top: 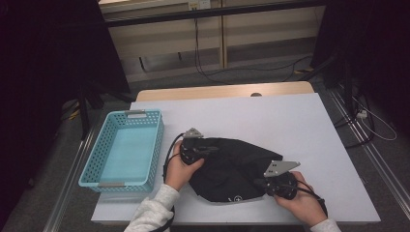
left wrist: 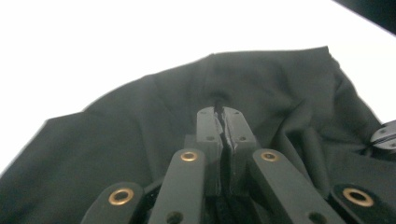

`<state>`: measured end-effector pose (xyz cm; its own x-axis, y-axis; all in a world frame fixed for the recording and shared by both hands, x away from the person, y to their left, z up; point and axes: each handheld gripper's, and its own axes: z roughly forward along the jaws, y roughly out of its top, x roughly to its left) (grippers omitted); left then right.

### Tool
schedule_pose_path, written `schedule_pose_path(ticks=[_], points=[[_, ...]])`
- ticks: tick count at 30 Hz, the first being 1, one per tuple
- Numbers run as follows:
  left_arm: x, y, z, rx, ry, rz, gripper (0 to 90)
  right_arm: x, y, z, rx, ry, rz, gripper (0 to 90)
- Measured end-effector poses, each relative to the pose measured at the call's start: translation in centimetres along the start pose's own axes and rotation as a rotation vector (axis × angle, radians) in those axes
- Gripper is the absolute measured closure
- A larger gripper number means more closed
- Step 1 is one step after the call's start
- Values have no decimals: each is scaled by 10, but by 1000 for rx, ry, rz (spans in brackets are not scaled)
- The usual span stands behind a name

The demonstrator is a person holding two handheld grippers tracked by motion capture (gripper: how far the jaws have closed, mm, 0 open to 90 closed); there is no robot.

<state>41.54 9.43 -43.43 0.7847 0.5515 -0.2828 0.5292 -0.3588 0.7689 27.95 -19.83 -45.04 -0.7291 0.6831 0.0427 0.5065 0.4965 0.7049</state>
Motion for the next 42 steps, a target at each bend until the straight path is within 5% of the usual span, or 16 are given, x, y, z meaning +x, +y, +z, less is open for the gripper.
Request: schedule_pose_path(ticks=[6,12,15,20,25,30,34,39,41,42], points=[[22,-1,-34,-91,55,-64,865,-16,-4,-8,11,-67,11,900],[30,-6,-54,-118,94,-106,865,-30,-7,-14,-26,-133,33,900],[21,-7,-48,-73,84,-73,864,-30,-7,-13,-42,-103,31,893],[9,-4,-38,-48,78,-30,861,-24,-3,-10,-74,-70,31,754],[8,-3,-37,-54,76,-35,850,-14,2,-5,-106,-1,42,629],[8,1,-38,-81,81,-38,791,-3,6,2,-101,29,-3,642],[1,7,-34,-145,104,25,462,3,8,5,-105,54,-25,624],[-4,15,-27,-151,75,53,409,12,8,12,-72,95,-52,677],[-5,17,-23,-120,47,53,440,15,9,13,-56,105,-63,732],[-6,18,-21,-120,41,56,443,15,9,11,-57,124,-60,835]])
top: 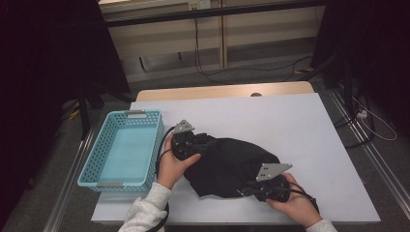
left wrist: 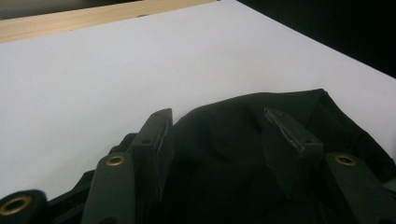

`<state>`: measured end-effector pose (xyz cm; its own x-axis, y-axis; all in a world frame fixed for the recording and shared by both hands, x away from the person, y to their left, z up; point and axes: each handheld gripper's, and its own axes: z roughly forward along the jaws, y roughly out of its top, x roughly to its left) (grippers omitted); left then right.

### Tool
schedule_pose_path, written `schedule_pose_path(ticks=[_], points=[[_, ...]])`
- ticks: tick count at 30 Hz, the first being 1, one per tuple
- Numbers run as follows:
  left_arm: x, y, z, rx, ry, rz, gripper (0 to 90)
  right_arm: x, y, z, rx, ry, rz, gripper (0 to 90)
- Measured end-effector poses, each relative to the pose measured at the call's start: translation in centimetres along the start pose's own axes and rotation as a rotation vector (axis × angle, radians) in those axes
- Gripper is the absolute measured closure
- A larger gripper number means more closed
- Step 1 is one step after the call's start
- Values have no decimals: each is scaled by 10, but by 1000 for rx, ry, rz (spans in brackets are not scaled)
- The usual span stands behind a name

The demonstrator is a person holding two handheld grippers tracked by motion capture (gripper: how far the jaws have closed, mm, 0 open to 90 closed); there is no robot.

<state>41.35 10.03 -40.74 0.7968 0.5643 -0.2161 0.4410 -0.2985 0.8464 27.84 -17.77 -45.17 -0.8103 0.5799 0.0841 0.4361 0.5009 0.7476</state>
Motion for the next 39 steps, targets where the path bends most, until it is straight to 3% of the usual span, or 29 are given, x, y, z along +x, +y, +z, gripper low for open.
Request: schedule_pose_path(ticks=[3,6,11,13,16,17,18,21,24,27,30,34,39], points=[[-2,1,6,9,3,13,455,0,1,-3,-12,19,-15,881],[-3,2,12,25,-12,4,536,1,1,-7,-10,37,-23,900],[0,-8,26,91,43,70,524,0,-2,-13,8,38,-13,900],[4,-13,29,108,53,40,470,-2,-4,-16,10,41,-9,900],[7,-22,33,149,33,-14,503,-6,-6,-21,22,27,-1,900],[7,-24,34,176,20,-33,545,-7,-7,-23,28,8,3,900],[6,-25,35,197,1,-51,652,-9,-7,-25,29,-2,4,900],[5,-23,34,219,-20,-90,834,-15,-10,-32,14,-14,25,900],[4,-19,29,180,-22,-100,862,-19,-12,-34,9,-24,33,900],[8,-10,17,97,-34,-138,865,-19,-13,-34,13,-37,32,900],[12,-3,3,39,-44,-170,864,-17,-11,-33,-25,-22,32,900],[10,-3,-9,87,-46,-179,862,-6,-6,-25,-30,31,20,900],[4,-14,-20,150,-26,-150,857,9,-3,-9,29,70,-36,900]])
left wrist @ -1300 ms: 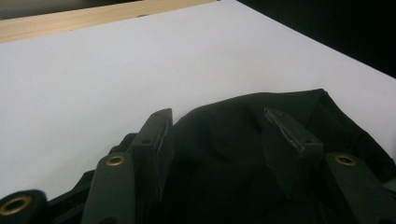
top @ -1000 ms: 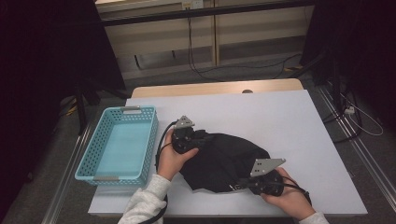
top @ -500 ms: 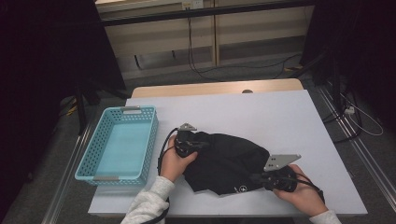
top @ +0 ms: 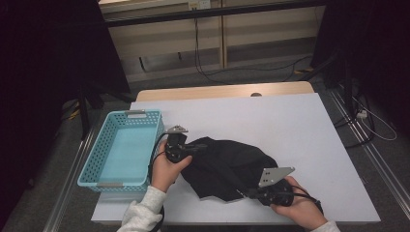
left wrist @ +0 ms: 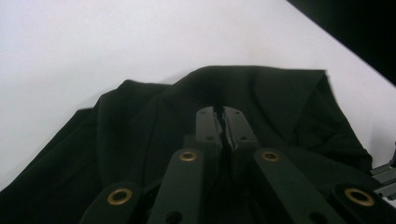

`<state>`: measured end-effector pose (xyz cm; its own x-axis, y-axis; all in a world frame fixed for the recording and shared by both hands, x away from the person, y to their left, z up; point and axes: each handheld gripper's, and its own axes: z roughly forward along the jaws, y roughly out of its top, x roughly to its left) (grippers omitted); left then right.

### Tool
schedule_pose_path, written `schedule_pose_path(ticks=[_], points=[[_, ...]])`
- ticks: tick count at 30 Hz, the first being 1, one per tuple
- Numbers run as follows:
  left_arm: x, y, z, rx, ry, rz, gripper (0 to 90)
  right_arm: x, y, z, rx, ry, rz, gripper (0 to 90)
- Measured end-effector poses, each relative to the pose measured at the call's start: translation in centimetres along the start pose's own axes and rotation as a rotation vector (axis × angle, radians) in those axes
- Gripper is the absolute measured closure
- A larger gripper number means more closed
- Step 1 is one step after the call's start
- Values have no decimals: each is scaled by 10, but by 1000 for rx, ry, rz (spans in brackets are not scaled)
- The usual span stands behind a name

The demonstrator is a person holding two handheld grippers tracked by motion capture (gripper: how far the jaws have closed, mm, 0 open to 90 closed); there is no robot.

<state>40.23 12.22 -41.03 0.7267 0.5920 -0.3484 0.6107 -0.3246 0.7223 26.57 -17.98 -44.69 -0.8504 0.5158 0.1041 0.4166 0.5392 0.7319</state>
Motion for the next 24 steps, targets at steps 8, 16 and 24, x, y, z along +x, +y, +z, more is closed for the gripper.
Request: schedule_pose_path(ticks=[8,16,24], points=[[-7,-15,5,65,3,35,840,-4,-2,-2,-11,0,29,744],[-4,-14,6,71,28,45,843,-26,-12,-36,-91,-171,121,648],[-2,-12,1,58,43,49,843,-19,-14,-35,-56,-193,121,655]])
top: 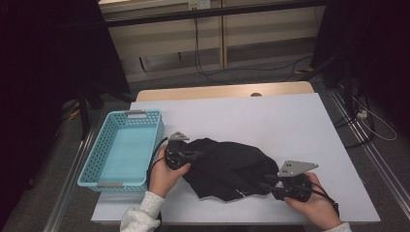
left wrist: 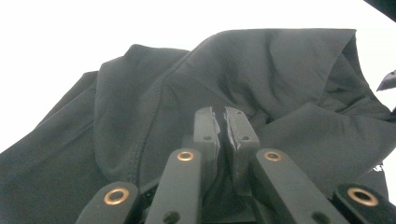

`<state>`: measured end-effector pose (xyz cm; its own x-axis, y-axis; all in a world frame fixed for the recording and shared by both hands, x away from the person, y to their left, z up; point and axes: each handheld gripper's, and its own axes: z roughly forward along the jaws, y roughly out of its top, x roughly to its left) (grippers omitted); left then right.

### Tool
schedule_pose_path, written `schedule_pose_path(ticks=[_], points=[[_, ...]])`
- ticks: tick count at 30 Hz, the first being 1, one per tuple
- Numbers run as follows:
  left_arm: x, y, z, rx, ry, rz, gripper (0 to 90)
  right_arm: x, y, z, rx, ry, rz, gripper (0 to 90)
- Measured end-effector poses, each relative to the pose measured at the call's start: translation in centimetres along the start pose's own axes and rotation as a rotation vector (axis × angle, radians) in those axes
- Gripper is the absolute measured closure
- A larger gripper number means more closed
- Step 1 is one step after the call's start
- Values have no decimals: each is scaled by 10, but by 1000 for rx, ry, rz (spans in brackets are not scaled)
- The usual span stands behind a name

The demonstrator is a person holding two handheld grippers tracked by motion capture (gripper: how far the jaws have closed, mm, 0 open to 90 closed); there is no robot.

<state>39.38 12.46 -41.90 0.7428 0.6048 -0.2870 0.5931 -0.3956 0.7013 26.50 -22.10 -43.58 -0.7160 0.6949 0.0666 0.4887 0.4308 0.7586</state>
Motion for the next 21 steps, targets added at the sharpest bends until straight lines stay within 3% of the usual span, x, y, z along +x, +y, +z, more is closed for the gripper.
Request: schedule_pose_path(ticks=[3,8,14,17,21], points=[[0,0,0,-5,8,-1,843,4,0,-4,-5,-1,-8,628],[1,1,-3,-7,80,29,852,8,-3,-1,6,13,-6,495],[2,1,-2,-13,67,10,853,12,-4,9,17,1,-35,405],[2,1,-2,-11,64,4,853,11,-5,11,27,-22,-39,480],[3,0,-4,-20,64,-6,854,9,-5,11,44,-45,-54,690]])
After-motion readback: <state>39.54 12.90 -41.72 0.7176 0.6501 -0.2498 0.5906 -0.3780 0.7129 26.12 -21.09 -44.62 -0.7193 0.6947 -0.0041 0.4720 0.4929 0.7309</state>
